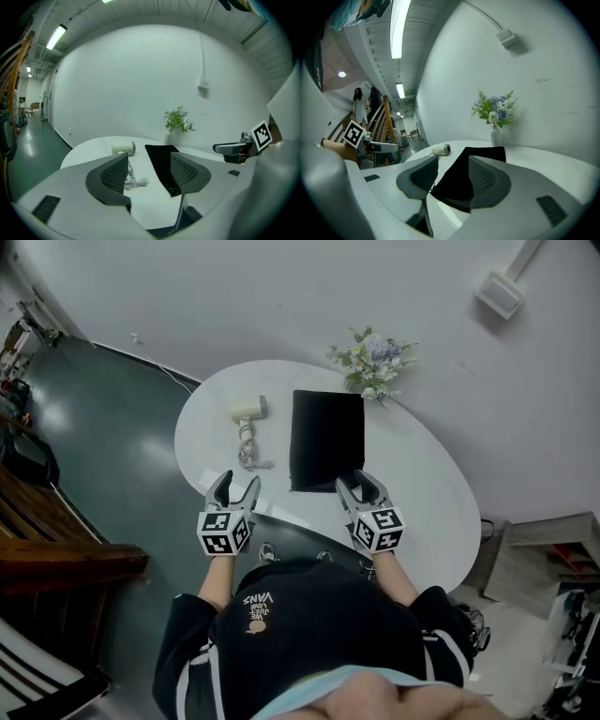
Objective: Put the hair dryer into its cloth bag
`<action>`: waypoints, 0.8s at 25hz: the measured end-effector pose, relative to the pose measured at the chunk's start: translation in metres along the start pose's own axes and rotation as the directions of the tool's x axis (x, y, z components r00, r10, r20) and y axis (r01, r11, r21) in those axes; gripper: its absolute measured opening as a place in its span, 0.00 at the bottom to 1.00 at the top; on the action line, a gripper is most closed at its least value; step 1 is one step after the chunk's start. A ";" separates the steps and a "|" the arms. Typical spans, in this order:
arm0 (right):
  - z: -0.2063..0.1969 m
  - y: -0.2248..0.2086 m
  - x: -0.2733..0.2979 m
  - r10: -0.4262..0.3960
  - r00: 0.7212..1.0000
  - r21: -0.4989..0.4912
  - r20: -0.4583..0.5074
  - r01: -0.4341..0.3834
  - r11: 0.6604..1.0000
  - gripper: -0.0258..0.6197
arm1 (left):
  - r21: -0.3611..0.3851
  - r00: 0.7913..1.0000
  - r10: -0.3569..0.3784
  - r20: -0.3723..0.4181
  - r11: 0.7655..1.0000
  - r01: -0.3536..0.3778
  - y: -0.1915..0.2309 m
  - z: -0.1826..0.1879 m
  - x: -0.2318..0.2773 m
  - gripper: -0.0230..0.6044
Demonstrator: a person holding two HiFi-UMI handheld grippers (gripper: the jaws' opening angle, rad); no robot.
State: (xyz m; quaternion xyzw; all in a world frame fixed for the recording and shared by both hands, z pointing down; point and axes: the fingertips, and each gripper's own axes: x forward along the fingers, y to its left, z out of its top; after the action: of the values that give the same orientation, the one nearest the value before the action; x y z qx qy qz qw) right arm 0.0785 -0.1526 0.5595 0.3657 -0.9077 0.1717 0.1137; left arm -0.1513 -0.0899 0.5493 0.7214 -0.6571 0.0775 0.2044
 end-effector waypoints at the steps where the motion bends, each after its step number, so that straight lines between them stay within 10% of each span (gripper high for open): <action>1: -0.001 0.002 0.004 -0.017 1.000 0.002 0.004 0.017 1.000 0.33 | 0.003 1.000 -0.012 -0.007 1.000 0.012 0.007 0.001 0.002 0.49; 12: -0.009 0.018 0.032 -0.192 0.981 -0.017 0.005 0.192 0.981 0.34 | 0.050 0.980 -0.170 -0.106 0.983 0.176 0.064 -0.006 0.030 0.49; 20: -0.018 0.000 0.037 -0.199 0.978 -0.122 -0.057 0.191 0.974 0.34 | 0.033 0.977 -0.109 -0.182 0.993 0.117 0.082 -0.018 0.079 0.55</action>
State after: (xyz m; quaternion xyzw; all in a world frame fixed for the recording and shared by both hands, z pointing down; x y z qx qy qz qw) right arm 0.0537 -0.1688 0.5886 0.4397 -0.8714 0.1192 0.1820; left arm -0.2187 -0.1592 0.6117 0.7519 -0.5920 0.1448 0.2514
